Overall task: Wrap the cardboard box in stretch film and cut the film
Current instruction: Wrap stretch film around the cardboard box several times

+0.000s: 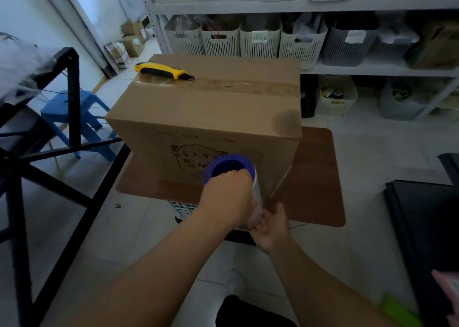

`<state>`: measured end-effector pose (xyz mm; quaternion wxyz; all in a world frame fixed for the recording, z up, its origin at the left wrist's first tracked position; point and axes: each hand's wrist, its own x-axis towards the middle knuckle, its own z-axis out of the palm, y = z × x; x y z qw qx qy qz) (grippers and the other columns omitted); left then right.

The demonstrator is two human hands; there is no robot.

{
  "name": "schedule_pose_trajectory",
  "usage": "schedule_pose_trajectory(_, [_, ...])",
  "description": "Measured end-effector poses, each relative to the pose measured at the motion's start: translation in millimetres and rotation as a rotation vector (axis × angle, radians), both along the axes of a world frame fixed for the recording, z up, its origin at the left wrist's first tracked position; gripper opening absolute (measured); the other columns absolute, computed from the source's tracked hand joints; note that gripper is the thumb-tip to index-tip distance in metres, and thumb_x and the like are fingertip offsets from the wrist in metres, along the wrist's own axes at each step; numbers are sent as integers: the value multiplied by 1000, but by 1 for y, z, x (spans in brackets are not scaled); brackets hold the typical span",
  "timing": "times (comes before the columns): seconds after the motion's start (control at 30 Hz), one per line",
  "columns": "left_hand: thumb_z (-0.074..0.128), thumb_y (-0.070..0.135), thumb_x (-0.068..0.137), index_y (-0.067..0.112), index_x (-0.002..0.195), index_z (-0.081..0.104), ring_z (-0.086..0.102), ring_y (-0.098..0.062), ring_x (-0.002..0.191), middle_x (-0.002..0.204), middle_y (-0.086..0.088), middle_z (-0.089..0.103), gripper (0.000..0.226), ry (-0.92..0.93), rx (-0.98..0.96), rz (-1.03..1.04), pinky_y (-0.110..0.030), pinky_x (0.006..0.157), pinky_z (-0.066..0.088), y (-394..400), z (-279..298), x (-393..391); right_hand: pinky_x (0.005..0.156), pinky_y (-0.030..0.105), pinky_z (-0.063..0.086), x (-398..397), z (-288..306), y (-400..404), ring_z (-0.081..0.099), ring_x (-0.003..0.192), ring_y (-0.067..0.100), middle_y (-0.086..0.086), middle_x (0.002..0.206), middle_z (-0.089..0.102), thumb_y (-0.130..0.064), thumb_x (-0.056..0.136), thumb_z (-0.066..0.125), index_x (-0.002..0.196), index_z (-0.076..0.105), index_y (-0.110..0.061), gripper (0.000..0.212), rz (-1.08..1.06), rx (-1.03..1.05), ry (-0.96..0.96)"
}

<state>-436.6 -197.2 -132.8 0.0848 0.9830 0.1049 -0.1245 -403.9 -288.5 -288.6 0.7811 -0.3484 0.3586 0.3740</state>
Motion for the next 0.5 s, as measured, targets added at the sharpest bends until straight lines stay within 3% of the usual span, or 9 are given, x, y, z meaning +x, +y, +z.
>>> schedule_pose_trajectory(0.03, [56, 26, 92, 9, 102, 50, 55, -20, 75, 89, -4, 56, 21, -9, -9, -15, -32, 63, 46, 6, -1, 1, 54, 27, 48, 1, -3, 4, 64, 66, 18, 9, 75, 70, -53, 99, 29, 130, 54, -1, 66, -34, 11, 10])
schedule_pose_trajectory(0.13, [56, 28, 92, 9, 105, 50, 57, -22, 80, 91, -5, 57, 24, 10, -35, -73, -31, 62, 43, 28, -5, 4, 60, 27, 43, 2, -16, 21, 58, 74, 18, 11, 92, 65, -51, 100, 29, 125, 55, -3, 60, -131, 9, 30])
schedule_pose_trajectory(0.3, [54, 20, 92, 8, 110, 49, 61, -24, 84, 100, -8, 60, 22, 57, -42, -154, -31, 63, 46, 51, -7, 11, 61, 28, 42, 1, -23, 42, 54, 71, 18, 9, 89, 62, -45, 101, 34, 95, 61, -7, 47, -226, -24, 29])
schedule_pose_trajectory(0.4, [52, 20, 94, 8, 112, 49, 61, -24, 87, 103, -9, 60, 23, 63, -23, -205, -35, 70, 52, 59, -6, 13, 64, 31, 45, -1, -25, 52, 57, 75, 20, 9, 88, 64, -44, 100, 36, 97, 61, -8, 43, -265, -54, 34])
schedule_pose_trajectory(0.5, [52, 19, 93, 8, 113, 49, 60, -24, 88, 105, -10, 60, 23, 70, -33, -278, -37, 74, 53, 65, -3, 13, 70, 33, 46, -6, -20, 57, 57, 78, 22, 12, 89, 63, -49, 101, 30, 99, 61, -5, 54, -308, -79, 45])
